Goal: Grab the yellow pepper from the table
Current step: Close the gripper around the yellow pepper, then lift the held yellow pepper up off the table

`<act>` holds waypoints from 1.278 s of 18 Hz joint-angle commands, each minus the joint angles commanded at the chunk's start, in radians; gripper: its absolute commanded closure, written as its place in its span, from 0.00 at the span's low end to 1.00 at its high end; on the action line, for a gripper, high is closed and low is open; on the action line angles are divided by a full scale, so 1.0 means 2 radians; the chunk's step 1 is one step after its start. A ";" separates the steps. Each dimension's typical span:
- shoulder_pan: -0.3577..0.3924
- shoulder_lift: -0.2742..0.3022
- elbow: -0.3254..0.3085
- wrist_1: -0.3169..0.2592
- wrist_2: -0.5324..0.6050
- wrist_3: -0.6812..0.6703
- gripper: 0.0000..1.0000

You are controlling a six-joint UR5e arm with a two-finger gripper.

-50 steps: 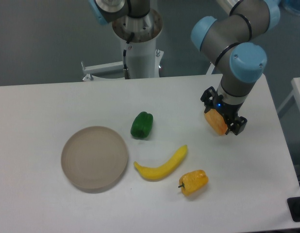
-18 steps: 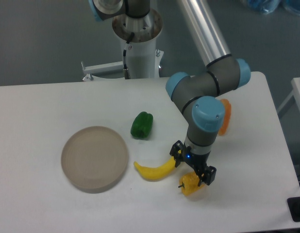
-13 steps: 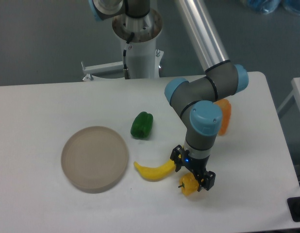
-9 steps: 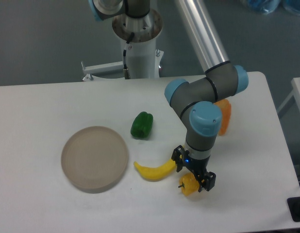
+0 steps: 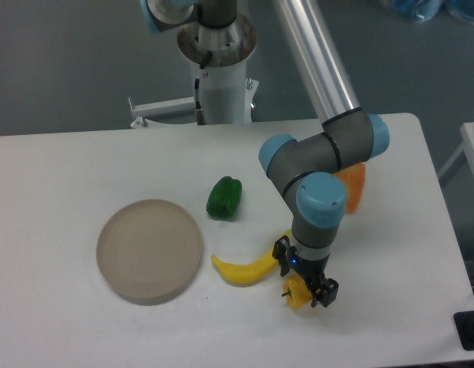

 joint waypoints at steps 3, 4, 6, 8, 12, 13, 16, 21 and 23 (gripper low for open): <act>0.001 0.005 0.004 -0.005 0.000 0.002 0.58; 0.002 0.008 0.007 -0.007 0.000 0.003 0.58; 0.005 0.022 0.011 -0.034 0.001 0.003 0.61; 0.014 0.041 0.017 -0.073 0.001 0.003 0.61; 0.034 0.070 0.020 -0.136 0.001 0.003 0.61; 0.037 0.076 0.021 -0.152 0.002 0.003 0.61; 0.051 0.092 0.021 -0.182 0.014 0.014 0.61; 0.064 0.108 0.021 -0.225 0.036 0.029 0.70; 0.071 0.107 0.023 -0.227 0.035 0.029 0.71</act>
